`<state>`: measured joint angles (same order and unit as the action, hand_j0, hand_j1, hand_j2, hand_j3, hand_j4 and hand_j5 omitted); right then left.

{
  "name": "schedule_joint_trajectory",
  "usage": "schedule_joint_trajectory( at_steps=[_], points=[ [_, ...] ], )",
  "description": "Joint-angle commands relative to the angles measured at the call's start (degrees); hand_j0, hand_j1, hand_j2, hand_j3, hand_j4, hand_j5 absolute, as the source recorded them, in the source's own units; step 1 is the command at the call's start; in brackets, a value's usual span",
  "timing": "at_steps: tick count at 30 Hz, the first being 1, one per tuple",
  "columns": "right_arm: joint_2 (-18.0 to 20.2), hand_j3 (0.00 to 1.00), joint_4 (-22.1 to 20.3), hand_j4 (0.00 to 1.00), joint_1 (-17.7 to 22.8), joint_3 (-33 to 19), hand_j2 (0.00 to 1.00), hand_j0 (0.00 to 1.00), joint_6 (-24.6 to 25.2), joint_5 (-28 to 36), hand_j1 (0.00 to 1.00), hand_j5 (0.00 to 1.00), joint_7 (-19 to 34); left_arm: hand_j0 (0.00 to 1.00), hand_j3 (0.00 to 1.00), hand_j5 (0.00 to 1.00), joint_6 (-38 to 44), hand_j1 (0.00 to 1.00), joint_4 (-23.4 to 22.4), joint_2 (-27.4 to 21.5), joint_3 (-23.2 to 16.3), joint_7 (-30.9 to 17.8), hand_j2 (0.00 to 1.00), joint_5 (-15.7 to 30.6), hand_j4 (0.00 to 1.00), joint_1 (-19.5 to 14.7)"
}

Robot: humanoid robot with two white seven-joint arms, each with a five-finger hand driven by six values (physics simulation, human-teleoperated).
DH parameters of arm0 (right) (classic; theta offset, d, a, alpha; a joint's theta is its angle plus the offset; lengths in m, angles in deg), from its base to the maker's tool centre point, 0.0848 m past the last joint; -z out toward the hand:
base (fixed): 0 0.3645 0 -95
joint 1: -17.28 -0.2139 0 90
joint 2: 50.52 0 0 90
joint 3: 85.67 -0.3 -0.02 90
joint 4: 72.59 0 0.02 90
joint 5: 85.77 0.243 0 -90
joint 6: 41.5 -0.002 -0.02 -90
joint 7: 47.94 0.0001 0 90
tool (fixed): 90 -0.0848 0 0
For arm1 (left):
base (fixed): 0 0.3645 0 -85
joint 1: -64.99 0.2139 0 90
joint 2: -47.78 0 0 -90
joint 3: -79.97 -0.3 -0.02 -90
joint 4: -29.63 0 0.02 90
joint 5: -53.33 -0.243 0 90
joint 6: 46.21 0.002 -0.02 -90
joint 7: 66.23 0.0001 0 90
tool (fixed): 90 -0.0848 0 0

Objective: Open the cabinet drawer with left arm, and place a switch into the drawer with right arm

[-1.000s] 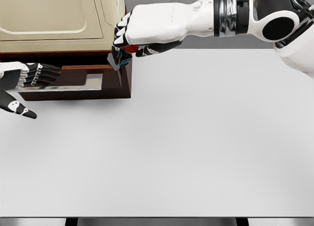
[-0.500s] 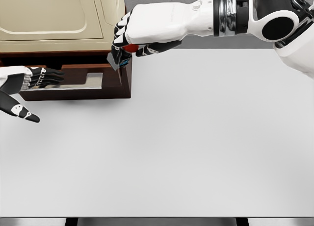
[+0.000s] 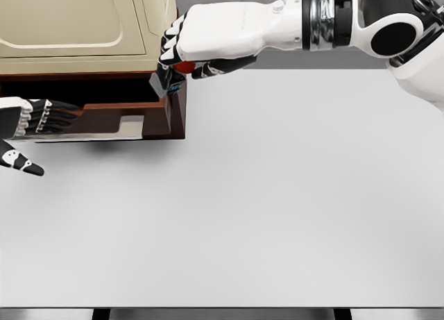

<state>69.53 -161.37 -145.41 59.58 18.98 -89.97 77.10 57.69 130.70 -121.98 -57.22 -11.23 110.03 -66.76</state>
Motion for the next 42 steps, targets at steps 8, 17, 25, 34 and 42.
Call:
schedule_joint_trajectory(
  at_steps=[8,17,25,34,42],
  points=[
    [-1.84,0.57,1.50,0.57,-0.18,0.03,0.57,0.57,1.04,0.25,0.57,0.57,-0.04,1.00,1.00,1.00,0.95,1.00,0.01,0.48,0.08,0.00,1.00,0.43,1.00,-0.17],
    [-4.30,0.57,3.78,0.57,-0.26,0.29,0.57,0.57,1.83,0.17,0.57,0.57,-0.04,1.00,1.00,1.00,0.86,1.00,0.01,1.80,0.17,0.00,1.00,0.26,1.00,-0.44],
    [-7.99,0.56,7.12,0.56,-0.35,1.26,0.56,0.56,1.92,-0.01,0.56,0.56,-0.04,1.00,1.00,1.00,0.95,1.00,0.01,1.89,0.25,0.00,1.00,0.26,1.00,-0.53],
    [-10.90,0.56,11.52,0.56,-0.35,1.43,0.56,0.56,1.75,-0.80,0.56,0.56,-0.04,1.00,1.00,1.00,0.95,1.00,0.01,1.89,0.25,0.00,1.00,0.26,1.00,-0.53],
    [-12.39,0.55,14.86,0.55,-0.70,1.52,0.55,0.55,1.66,-0.98,0.55,0.55,-0.04,1.00,1.00,1.00,0.86,1.00,0.01,3.30,0.25,0.00,1.00,0.34,1.00,-0.61]
  ],
)
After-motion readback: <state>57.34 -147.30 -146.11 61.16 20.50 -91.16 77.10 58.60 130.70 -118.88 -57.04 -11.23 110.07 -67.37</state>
